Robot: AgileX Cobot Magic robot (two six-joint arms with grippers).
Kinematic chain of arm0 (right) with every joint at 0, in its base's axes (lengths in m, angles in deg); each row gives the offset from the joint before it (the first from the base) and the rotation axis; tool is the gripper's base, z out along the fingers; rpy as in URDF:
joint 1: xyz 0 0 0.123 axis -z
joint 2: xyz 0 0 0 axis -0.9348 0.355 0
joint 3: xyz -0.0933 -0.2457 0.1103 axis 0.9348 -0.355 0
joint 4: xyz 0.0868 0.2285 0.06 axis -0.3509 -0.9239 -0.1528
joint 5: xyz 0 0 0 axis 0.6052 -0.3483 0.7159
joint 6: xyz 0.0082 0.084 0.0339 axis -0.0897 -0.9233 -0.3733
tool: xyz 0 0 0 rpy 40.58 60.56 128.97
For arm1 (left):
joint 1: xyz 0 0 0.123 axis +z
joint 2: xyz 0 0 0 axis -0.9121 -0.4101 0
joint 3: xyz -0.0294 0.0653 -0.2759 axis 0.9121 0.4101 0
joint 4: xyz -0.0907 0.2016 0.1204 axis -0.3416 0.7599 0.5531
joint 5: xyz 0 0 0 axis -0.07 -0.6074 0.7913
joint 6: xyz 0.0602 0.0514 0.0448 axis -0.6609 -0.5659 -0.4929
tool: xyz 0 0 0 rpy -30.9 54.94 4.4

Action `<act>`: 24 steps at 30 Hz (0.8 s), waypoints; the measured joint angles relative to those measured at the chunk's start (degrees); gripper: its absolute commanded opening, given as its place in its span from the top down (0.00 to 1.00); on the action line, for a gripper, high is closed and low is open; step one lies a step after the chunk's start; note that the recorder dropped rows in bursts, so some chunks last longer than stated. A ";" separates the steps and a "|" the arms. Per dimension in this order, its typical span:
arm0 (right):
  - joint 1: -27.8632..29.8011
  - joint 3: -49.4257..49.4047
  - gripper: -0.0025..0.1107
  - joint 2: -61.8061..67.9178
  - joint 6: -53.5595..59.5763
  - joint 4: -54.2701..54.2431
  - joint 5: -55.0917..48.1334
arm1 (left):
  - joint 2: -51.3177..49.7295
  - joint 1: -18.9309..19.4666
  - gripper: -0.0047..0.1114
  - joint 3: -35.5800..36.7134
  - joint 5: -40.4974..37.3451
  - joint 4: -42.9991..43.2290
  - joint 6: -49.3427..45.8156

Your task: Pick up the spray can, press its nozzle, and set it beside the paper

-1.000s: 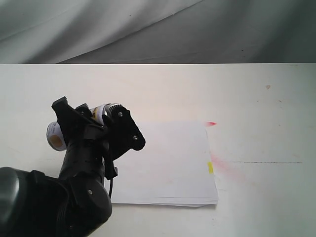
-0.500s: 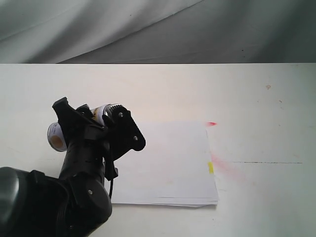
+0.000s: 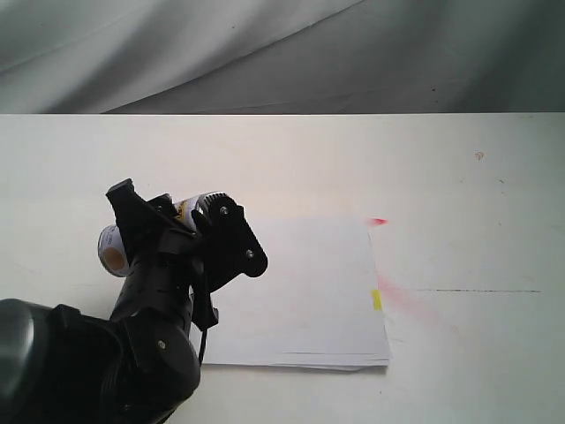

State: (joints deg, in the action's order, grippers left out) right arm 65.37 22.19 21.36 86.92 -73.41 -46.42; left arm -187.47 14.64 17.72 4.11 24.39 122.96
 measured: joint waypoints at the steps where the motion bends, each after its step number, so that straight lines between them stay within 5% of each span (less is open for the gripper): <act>1: 0.00 2.91 0.98 4.12 3.89 -3.09 -1.92 | 0.00 0.00 0.96 0.00 0.00 0.00 0.00; 9: 0.09 18.13 0.98 32.34 32.93 -30.65 -9.93 | 0.00 0.00 0.96 0.00 0.00 0.00 0.12; 18: 2.14 26.97 0.98 54.02 50.05 -42.93 -11.85 | 0.00 0.00 0.96 0.00 0.00 0.02 1.29; 24: 8.92 34.14 0.98 67.32 59.02 -50.84 -26.05 | 0.00 0.00 0.96 0.00 0.00 0.24 1.29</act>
State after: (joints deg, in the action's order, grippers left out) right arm 74.30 56.33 88.68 145.93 -124.24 -72.47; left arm -187.47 14.64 17.72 4.11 24.63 124.25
